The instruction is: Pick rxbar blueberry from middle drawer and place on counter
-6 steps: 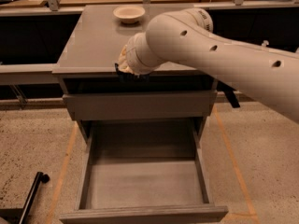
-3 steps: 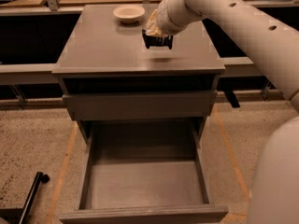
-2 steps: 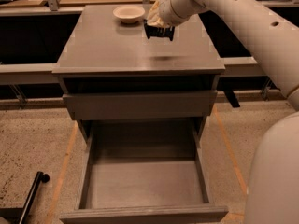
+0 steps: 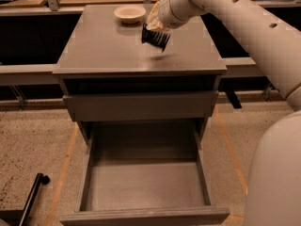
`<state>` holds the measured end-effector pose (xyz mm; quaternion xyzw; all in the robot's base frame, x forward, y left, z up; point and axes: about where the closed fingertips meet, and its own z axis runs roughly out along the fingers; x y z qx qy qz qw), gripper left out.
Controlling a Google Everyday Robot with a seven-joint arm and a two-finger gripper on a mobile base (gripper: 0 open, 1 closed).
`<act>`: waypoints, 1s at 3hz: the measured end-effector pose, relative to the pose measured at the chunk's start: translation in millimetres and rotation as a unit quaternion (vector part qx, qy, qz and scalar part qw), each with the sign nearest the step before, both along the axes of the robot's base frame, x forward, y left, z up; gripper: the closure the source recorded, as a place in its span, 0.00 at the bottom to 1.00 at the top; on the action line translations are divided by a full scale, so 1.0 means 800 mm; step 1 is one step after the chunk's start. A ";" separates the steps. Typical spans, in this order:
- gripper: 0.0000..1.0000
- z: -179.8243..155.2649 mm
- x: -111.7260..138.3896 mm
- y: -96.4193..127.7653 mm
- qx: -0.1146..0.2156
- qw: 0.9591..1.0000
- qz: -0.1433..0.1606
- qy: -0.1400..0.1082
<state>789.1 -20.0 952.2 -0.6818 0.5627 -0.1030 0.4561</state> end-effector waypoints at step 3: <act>0.00 -0.005 0.001 0.004 0.000 1.000 0.002 0.003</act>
Offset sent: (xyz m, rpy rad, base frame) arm 0.0003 0.0018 -0.0021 -0.0004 0.0030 0.0026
